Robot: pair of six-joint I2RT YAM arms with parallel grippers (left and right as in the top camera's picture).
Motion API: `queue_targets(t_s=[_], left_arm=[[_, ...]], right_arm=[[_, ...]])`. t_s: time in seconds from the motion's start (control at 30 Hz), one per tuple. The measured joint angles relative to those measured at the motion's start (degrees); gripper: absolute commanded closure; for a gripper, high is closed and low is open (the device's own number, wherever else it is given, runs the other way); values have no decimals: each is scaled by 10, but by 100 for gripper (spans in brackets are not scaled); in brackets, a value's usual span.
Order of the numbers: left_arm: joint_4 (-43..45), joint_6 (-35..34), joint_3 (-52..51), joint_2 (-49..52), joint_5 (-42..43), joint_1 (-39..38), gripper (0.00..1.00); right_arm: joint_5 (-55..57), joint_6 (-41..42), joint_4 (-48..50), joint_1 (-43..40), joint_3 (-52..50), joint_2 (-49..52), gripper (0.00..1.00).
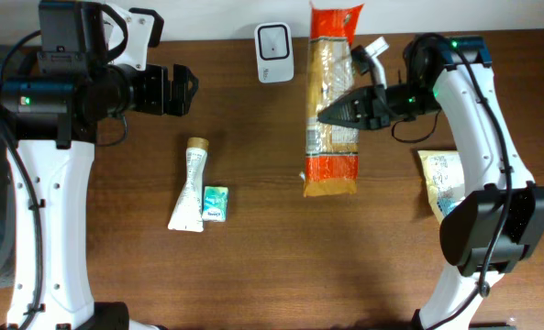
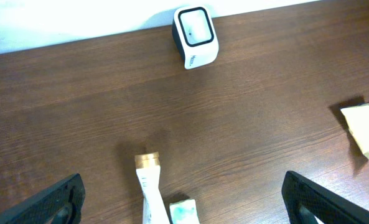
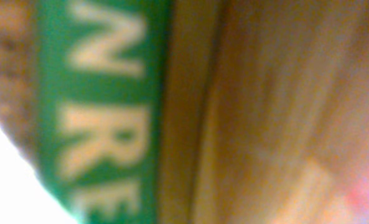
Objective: Scan the item barcode
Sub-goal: 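Lift the spaghetti package and hold it over the scanner, then carry the spaghetti package right and drop it by the snack bag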
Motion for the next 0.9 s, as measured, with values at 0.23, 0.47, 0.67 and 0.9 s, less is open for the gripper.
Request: queue_targets(t_s=[0.23,0.47,0.67,0.9], left_arm=[[0,0,0,0,0,0,1],[-1,0,-1,0,0,0,1],[0,0,-1,0,0,0,1],[0,0,-1,0,0,0,1]], right_arm=[[73,121,182,6,55,-5,96],[794,249,574,217,52,17,96],[985,-33,881,257,51,161,96],[967,-217,1076,249,50,271,96]])
